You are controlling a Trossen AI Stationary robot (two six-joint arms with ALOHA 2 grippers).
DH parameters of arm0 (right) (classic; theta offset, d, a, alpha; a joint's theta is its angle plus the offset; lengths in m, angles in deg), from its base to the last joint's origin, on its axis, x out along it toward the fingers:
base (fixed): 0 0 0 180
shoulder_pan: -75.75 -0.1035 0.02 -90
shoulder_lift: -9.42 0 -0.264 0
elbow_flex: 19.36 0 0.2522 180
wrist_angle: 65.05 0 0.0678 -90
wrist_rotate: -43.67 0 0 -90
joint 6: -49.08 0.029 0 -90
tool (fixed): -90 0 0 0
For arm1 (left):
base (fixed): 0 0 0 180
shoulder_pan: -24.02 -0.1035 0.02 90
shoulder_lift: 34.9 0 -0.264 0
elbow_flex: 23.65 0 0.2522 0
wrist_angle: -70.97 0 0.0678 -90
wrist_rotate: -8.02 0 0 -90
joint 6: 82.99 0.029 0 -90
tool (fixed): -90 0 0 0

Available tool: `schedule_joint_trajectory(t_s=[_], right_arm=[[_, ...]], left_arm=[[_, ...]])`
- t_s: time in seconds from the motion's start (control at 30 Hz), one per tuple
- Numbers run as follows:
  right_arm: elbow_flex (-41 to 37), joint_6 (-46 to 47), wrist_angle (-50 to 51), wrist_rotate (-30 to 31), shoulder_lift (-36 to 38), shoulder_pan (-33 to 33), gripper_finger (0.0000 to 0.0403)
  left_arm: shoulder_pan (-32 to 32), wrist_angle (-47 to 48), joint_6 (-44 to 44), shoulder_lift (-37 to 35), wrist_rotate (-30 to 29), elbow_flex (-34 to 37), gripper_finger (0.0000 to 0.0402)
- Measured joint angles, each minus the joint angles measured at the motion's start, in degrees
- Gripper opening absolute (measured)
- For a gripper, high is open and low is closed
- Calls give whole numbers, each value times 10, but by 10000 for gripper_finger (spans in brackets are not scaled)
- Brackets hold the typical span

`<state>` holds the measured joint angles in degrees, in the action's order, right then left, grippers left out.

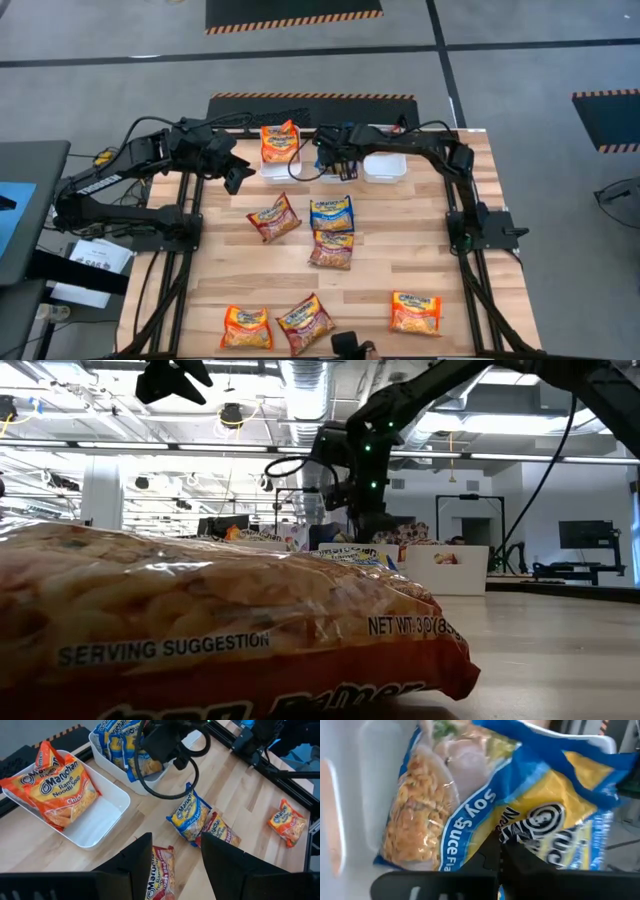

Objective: Sort Maruchan noodles
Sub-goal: Put the bottom blue noodle soup pack into the middle white bin

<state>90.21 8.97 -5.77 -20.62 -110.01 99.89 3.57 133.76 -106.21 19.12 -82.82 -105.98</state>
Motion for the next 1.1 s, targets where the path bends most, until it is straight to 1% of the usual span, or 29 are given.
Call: schedule_joint_trajectory(t_s=[0.1, 0.23, 0.57, 0.77, 0.83, 0.97, 1.07, 1.1], right_arm=[[14, 14, 6, -1, 4, 0, 31], [31, 16, 1, -1, 7, 2, 36], [32, 23, 10, -1, 7, 5, 41], [32, 23, 10, 1, 7, 5, 72], [32, 23, 10, 14, 7, 5, 86], [32, 22, 11, 63, 9, 1, 111], [33, 21, 19, 68, 22, -2, 122], [33, 22, 23, 58, 28, -2, 123]], left_arm=[[0, 0, 0, 0, 0, 0, 156], [0, 1, 0, 0, 0, 0, 156], [0, 6, 1, 0, 0, 0, 156], [0, 6, 1, 0, 5, 0, 156], [0, 6, 1, 0, 6, 0, 156], [0, 6, 1, 0, 6, 0, 156], [0, 6, 1, 0, 6, 0, 156], [0, 6, 1, 0, 6, 0, 156]])
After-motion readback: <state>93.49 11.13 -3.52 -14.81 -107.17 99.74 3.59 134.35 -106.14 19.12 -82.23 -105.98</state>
